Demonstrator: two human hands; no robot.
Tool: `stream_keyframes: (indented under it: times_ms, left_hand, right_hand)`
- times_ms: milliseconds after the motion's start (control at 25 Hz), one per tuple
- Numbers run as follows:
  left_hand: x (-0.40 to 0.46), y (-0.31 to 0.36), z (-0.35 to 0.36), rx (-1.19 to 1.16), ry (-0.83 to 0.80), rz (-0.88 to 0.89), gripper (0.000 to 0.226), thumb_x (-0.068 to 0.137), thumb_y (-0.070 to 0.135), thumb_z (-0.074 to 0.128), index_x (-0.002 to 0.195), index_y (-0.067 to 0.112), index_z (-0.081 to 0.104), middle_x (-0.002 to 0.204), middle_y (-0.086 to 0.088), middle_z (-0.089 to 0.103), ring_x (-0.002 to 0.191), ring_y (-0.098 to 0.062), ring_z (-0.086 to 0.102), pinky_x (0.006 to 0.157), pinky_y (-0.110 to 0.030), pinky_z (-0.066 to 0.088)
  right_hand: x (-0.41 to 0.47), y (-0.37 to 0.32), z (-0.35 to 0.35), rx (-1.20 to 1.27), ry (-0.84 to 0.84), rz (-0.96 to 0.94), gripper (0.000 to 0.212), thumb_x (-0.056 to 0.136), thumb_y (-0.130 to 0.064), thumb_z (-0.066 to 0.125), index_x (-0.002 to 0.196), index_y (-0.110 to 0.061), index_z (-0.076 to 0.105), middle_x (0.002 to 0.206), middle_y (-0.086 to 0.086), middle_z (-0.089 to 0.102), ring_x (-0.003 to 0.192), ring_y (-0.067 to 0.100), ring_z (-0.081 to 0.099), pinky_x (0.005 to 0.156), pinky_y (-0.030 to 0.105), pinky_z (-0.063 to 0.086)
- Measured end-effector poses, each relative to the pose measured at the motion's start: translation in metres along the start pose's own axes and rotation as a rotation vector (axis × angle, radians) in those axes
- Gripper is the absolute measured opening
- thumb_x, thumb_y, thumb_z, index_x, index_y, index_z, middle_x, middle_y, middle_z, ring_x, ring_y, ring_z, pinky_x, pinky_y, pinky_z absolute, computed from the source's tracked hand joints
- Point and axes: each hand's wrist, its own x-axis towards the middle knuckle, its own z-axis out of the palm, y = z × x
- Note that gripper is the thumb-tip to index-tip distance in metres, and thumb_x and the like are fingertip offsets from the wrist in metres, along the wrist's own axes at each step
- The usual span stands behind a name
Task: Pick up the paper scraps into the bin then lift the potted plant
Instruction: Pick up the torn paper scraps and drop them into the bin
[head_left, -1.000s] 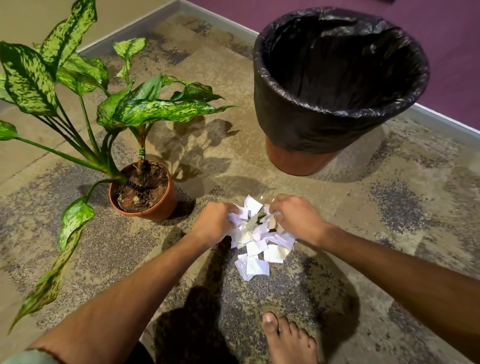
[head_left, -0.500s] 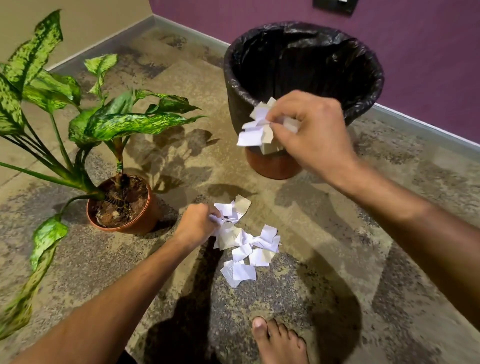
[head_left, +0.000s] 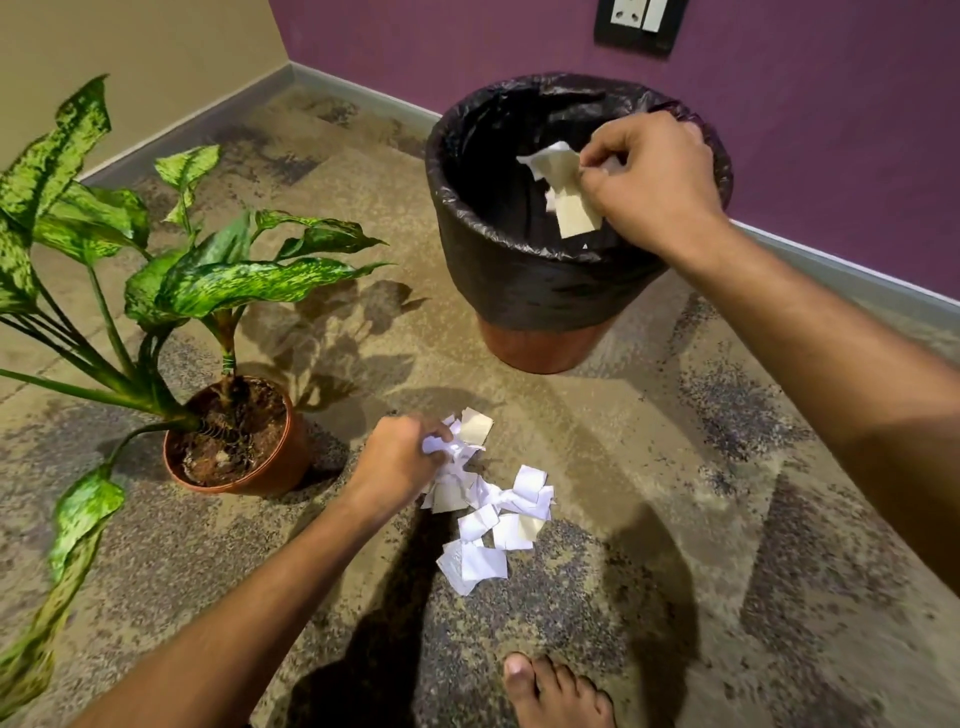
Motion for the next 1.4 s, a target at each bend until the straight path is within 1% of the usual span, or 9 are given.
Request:
stream_keyframes:
  times_ms: [80,280,480,600,800,1000,1120,1240,1400]
  left_hand:
    - [-0.002,0.017,-0.011,-0.019,0.028,0.051,0.015,0.082,0.018,0.075,0.096,0.017,0.073,0.102,-0.002,0.073,0.083,-0.013,0.064,0.074,-0.021,0.047]
    - [-0.012,0.076,-0.053,-0.105,0.229,0.291,0.017,0.078,0.016,0.078,0.094,0.018,0.074,0.094,0.005,0.071,0.078,-0.006,0.062,0.069,-0.017,0.05]
    - [0.007,0.146,-0.105,-0.194,0.524,0.594,0.016,0.078,0.011,0.076,0.093,0.013,0.074,0.092,0.002,0.07,0.079,-0.004,0.062,0.071,-0.011,0.049]
    - [0.039,0.183,-0.129,-0.117,0.588,0.591,0.021,0.083,0.014,0.07,0.103,0.016,0.072,0.102,0.006,0.067,0.088,0.0,0.057,0.076,-0.001,0.042]
    - [0.068,0.195,-0.137,0.07,0.426,0.505,0.039,0.084,0.016,0.067,0.122,0.023,0.064,0.138,0.006,0.053,0.128,-0.015,0.049,0.108,-0.03,0.04]
    - [0.035,0.148,-0.113,0.019,0.528,0.608,0.03,0.085,0.017,0.061,0.115,0.015,0.065,0.138,-0.002,0.052,0.126,-0.019,0.049,0.105,-0.032,0.041]
    - [0.005,0.103,-0.079,0.002,0.545,0.656,0.025,0.087,0.014,0.06,0.11,0.01,0.066,0.125,-0.006,0.059,0.115,-0.019,0.054,0.099,-0.027,0.042]
    - [-0.019,0.054,-0.033,0.033,0.313,0.454,0.031,0.087,0.02,0.062,0.118,0.015,0.062,0.125,0.0,0.058,0.114,-0.017,0.054,0.094,-0.032,0.047]
    - [-0.026,0.003,0.02,0.21,-0.178,0.148,0.072,0.084,0.042,0.067,0.144,0.02,0.035,0.154,-0.002,0.028,0.132,-0.027,0.041,0.103,-0.038,0.042]
  right_hand:
    - [0.001,0.006,0.001,-0.014,-0.012,-0.003,0.013,0.08,-0.033,0.062,0.087,-0.027,0.073,0.081,-0.012,0.067,0.085,0.013,0.065,0.081,0.026,0.045]
    - [-0.001,0.015,-0.004,0.025,-0.008,0.006,0.024,0.079,-0.036,0.066,0.1,-0.028,0.07,0.107,-0.011,0.069,0.09,0.013,0.068,0.092,0.036,0.051]
    - [-0.02,0.016,-0.012,0.154,0.127,-0.076,0.02,0.083,-0.024,0.063,0.101,-0.021,0.071,0.111,-0.012,0.065,0.08,0.005,0.065,0.084,0.031,0.055]
    - [-0.028,0.012,-0.014,0.211,0.175,-0.126,0.019,0.083,-0.021,0.063,0.1,-0.018,0.072,0.111,-0.01,0.065,0.081,0.004,0.065,0.081,0.026,0.055]
    - [-0.036,0.008,-0.016,0.248,0.182,-0.15,0.02,0.086,-0.017,0.059,0.101,-0.016,0.072,0.108,-0.008,0.066,0.09,0.005,0.063,0.083,0.025,0.053]
    - [-0.067,-0.001,0.007,0.269,0.101,-0.239,0.019,0.087,-0.017,0.056,0.095,-0.018,0.073,0.09,-0.008,0.072,0.085,0.008,0.066,0.08,0.032,0.053]
    - [-0.097,0.005,0.042,0.233,-0.088,-0.285,0.018,0.087,-0.019,0.055,0.095,-0.021,0.071,0.09,-0.007,0.073,0.084,0.014,0.068,0.077,0.034,0.054]
    - [-0.13,0.035,0.086,-0.049,-0.52,-0.283,0.028,0.087,-0.032,0.057,0.113,-0.028,0.064,0.103,-0.002,0.071,0.094,0.022,0.066,0.08,0.036,0.053]
    - [-0.171,0.087,0.132,-0.377,-1.133,-0.226,0.1,0.065,-0.056,0.074,0.145,-0.037,0.018,0.138,0.003,0.041,0.117,0.029,0.051,0.089,0.039,0.049]
